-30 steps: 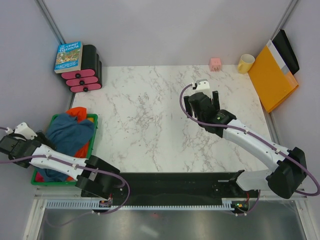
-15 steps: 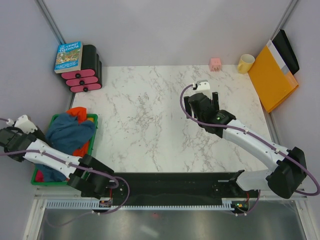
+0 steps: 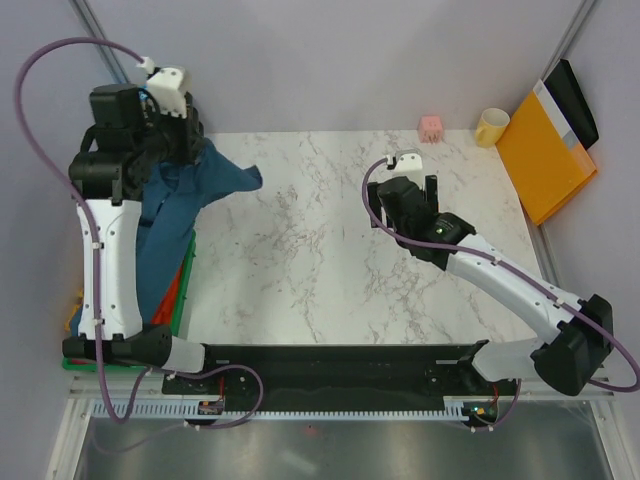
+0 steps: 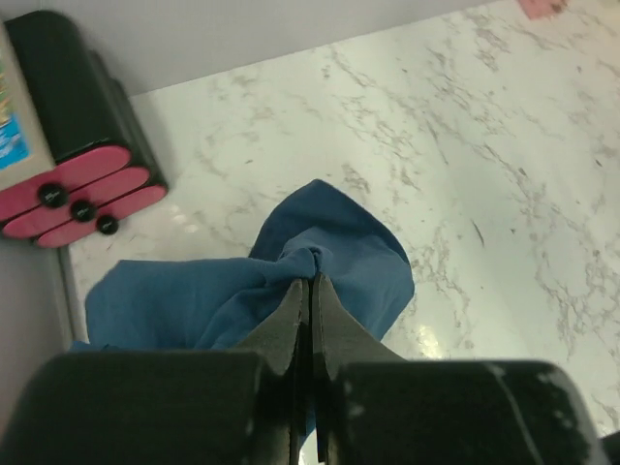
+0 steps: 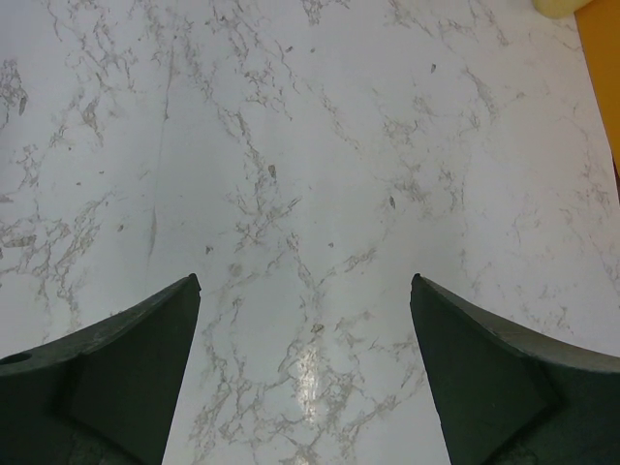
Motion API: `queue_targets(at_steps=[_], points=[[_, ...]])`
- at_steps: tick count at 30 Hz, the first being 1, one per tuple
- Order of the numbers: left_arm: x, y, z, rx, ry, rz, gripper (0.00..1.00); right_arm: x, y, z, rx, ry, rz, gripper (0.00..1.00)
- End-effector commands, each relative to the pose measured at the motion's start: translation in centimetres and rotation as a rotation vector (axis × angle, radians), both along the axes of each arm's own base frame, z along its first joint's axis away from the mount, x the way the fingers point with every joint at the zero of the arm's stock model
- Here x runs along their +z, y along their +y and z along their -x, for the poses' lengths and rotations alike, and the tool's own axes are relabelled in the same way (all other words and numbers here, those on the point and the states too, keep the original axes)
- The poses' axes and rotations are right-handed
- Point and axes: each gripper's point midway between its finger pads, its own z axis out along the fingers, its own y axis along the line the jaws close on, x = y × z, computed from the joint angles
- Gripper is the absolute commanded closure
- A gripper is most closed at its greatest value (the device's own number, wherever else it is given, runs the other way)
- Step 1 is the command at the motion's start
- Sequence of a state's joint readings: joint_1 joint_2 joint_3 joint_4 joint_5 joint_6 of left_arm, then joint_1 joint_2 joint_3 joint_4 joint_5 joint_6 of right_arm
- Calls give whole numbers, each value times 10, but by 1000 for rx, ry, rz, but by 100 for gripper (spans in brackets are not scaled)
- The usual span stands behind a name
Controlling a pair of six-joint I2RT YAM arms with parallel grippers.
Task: Fold and stack the t-shirts
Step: Move the tshirt to the center of the board
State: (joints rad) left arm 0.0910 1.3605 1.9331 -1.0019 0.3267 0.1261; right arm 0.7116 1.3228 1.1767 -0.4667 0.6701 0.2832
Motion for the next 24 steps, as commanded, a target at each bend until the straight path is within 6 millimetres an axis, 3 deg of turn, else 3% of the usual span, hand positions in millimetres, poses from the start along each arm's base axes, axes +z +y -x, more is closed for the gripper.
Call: queue_targets(at_steps=[1, 3, 4, 6, 7, 10, 11, 14, 17, 19, 20, 21, 22, 23, 24], points=[[12, -61, -6, -109, -4, -68, 98, 27, -10, 5, -38, -55, -43, 3], [15, -81, -5, -172, -22, -143, 98, 28, -16, 9, -54, -58, -39, 3], [24, -107, -4, -240, -52, -165, 98, 26, -18, 11, -61, -52, -36, 3], [39, -130, -2, -295, -109, -206, 98, 26, -23, 15, -73, -54, -40, 3], [62, -150, 1, -330, -182, -202, 98, 25, -25, 17, -79, -51, -40, 3], [105, -187, 10, -377, -327, -197, 98, 28, -29, 22, -92, -52, -57, 3], [111, -196, 14, -399, -361, -221, 98, 29, -31, 23, -99, -54, -61, 4], [98, -228, 18, -465, -363, -252, 98, 35, -37, 27, -114, -60, -60, 4], [65, -244, 8, -488, -278, -262, 94, 42, -43, 32, -130, -71, -68, 4], [28, -247, -7, -462, -189, -312, 77, 43, -47, 36, -138, -71, -73, 4], [19, -248, -10, -451, -166, -304, 48, 43, -49, 38, -143, -71, -71, 4], [13, -245, -10, -446, -149, -300, 34, 44, -51, 40, -147, -71, -75, 4], [-7, -241, -16, -433, -91, -290, 21, 45, -52, 42, -145, -76, -81, 4], [-13, -236, -18, -423, -69, -284, 1, 44, -54, 44, -145, -75, -80, 4], [-18, -232, -21, -411, -51, -275, 0, 44, -56, 45, -152, -75, -78, 4]])
